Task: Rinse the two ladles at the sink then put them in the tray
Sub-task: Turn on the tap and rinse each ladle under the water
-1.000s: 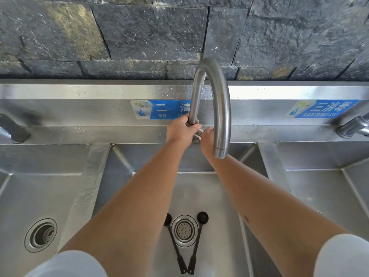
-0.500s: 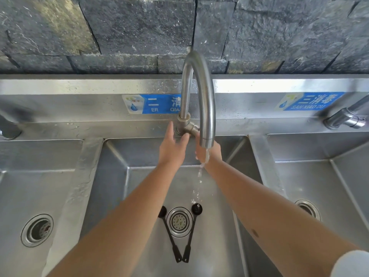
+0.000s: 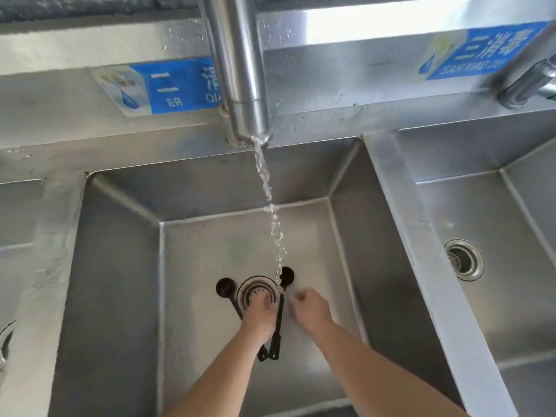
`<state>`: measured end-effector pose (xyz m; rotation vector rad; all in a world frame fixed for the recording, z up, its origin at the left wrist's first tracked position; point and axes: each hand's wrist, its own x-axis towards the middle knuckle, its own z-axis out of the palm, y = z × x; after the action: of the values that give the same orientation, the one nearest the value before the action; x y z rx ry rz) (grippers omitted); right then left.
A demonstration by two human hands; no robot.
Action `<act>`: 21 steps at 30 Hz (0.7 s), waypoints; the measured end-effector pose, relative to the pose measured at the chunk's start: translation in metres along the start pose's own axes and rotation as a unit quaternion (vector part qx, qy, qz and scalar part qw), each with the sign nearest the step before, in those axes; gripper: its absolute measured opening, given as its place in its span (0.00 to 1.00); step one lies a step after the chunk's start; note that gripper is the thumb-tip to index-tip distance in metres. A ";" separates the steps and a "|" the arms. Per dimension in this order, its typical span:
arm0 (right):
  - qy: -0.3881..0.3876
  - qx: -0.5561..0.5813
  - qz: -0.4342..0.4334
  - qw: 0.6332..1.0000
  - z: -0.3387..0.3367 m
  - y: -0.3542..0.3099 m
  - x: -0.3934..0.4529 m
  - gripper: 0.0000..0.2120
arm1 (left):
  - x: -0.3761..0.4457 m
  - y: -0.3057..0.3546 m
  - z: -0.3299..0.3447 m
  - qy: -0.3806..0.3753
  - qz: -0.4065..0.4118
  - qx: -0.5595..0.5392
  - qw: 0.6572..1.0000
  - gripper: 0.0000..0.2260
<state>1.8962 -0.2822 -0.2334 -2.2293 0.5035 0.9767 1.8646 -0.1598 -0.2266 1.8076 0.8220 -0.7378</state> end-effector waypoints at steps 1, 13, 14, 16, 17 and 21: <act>-0.010 -0.004 -0.003 1.000 0.007 0.005 0.002 0.15 | 0.004 -0.007 0.006 -0.006 0.010 0.035 0.999 0.11; -0.053 0.004 -0.038 0.998 0.012 0.004 -0.004 0.09 | 0.003 0.000 0.007 0.001 0.036 0.090 0.995 0.05; -0.058 0.013 -0.041 0.997 0.006 0.003 -0.012 0.09 | -0.006 0.004 0.004 -0.007 0.036 0.069 0.997 0.05; -0.068 0.037 -0.047 0.996 -0.007 0.001 -0.030 0.08 | -0.025 0.010 -0.004 -0.033 0.031 0.018 0.999 0.08; -0.073 0.049 -0.051 0.995 -0.014 -0.001 -0.040 0.09 | -0.035 0.015 -0.009 -0.049 0.026 -0.009 0.998 0.09; -0.077 0.105 -0.032 0.991 -0.038 -0.007 -0.080 0.14 | -0.071 0.037 -0.025 -0.066 0.013 -0.105 0.992 0.09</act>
<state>1.8676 -0.2962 -0.1509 -1.9548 0.4399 1.0039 1.8557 -0.1617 -0.1427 1.5628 0.7577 -0.7180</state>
